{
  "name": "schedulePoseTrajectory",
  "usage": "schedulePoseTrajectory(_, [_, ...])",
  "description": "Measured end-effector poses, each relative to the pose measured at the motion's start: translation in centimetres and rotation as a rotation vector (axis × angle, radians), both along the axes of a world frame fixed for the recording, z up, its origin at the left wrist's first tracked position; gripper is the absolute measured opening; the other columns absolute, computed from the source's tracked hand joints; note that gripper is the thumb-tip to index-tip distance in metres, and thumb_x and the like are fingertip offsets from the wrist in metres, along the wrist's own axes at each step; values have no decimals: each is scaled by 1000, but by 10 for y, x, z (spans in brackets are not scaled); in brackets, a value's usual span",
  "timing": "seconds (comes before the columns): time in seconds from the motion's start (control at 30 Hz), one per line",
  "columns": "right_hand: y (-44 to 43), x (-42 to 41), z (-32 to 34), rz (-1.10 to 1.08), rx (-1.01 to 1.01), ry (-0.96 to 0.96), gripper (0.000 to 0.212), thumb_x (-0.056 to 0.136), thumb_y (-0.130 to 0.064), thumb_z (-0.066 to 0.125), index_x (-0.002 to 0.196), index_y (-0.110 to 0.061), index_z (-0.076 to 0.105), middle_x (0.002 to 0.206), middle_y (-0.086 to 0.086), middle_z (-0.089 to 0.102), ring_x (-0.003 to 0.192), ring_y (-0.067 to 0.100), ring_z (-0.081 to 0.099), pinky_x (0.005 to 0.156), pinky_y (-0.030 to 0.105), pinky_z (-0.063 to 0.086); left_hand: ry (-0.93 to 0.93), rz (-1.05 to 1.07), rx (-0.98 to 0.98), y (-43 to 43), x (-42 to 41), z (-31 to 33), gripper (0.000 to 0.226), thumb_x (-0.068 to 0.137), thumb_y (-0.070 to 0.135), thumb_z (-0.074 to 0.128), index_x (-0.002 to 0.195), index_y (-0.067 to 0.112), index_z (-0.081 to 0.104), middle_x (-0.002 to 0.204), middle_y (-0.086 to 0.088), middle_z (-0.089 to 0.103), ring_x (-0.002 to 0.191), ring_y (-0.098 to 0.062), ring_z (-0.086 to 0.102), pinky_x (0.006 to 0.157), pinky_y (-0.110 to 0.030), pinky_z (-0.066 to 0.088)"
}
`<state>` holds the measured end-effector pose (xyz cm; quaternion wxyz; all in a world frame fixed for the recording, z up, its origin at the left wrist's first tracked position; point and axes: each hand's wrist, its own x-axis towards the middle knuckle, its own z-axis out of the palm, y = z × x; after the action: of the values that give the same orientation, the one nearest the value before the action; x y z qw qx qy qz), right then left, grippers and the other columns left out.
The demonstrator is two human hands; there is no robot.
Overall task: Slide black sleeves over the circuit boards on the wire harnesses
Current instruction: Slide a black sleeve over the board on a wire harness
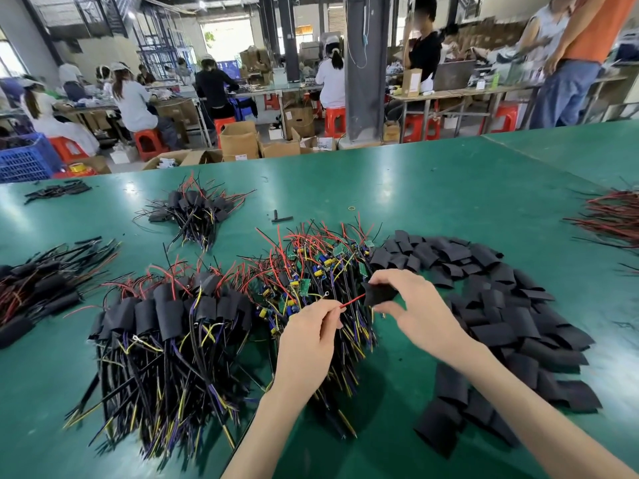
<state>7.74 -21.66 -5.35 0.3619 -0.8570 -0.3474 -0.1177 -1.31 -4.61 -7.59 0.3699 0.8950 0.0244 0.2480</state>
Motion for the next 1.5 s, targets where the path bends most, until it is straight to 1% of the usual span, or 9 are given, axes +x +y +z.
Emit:
schedulePoseTrajectory(0.13, [6,-5,3,111,-186,-250,34,69,-7,76,101,-9,63,98,1,65,98,25,55,94,35,36,61,-16,107,-2,-1,-2,30,97,13,45,126,20,48,101,2,59,90,-19,57,79,-35,44])
schedulePoseTrajectory(0.23, [17,-8,2,167,-306,-348,34,73,-8,70,106,-11,62,100,0,64,101,22,55,98,28,29,102,-106,54,-7,-3,-3,58,86,-3,41,139,17,29,124,-2,51,107,-20,52,91,-30,40])
schedulePoseTrajectory(0.37, [27,-11,-5,187,-421,-350,35,79,-3,60,113,-12,58,104,2,63,99,23,55,95,29,34,31,-136,47,-7,-5,-5,80,71,-11,35,144,16,18,125,3,29,99,-13,43,90,-23,33])
schedulePoseTrajectory(0.53, [25,-19,-6,105,-295,-338,37,51,5,77,80,-14,66,73,-4,67,65,19,62,63,26,47,52,-175,18,-6,-8,-1,78,75,-3,41,144,25,18,126,6,29,99,-1,42,92,-21,36])
schedulePoseTrajectory(0.67, [19,-12,-7,-56,-115,-199,18,66,-1,76,76,-13,66,72,-2,68,68,25,62,64,29,43,51,-55,298,0,-8,-5,70,77,29,59,141,19,32,131,6,38,120,-14,35,102,-27,28])
schedulePoseTrajectory(0.93, [-7,7,-11,-207,132,-2,19,74,3,69,76,-15,66,69,-8,67,60,13,54,58,24,38,242,-67,-53,7,-4,-4,17,94,22,58,111,22,57,80,10,59,67,-5,53,69,-21,45])
schedulePoseTrajectory(1.13, [-15,8,-4,-33,-169,-284,23,66,2,79,84,-7,67,78,5,68,74,31,64,74,42,52,249,-135,-269,7,-8,5,26,82,23,73,102,35,59,88,19,65,80,10,59,74,-4,41])
schedulePoseTrajectory(1.27, [-13,10,-9,86,-324,-313,33,72,-14,78,103,-9,67,98,1,70,93,21,65,101,40,39,176,-119,-227,4,-10,7,20,85,13,69,103,24,65,86,18,65,77,10,57,72,-3,39])
schedulePoseTrajectory(1.5, [-7,0,-13,200,-261,-273,38,78,-18,72,114,-16,62,112,-6,64,98,15,59,94,27,34,119,-99,-182,3,-8,8,22,86,12,67,106,19,66,88,19,65,79,8,57,74,-6,38])
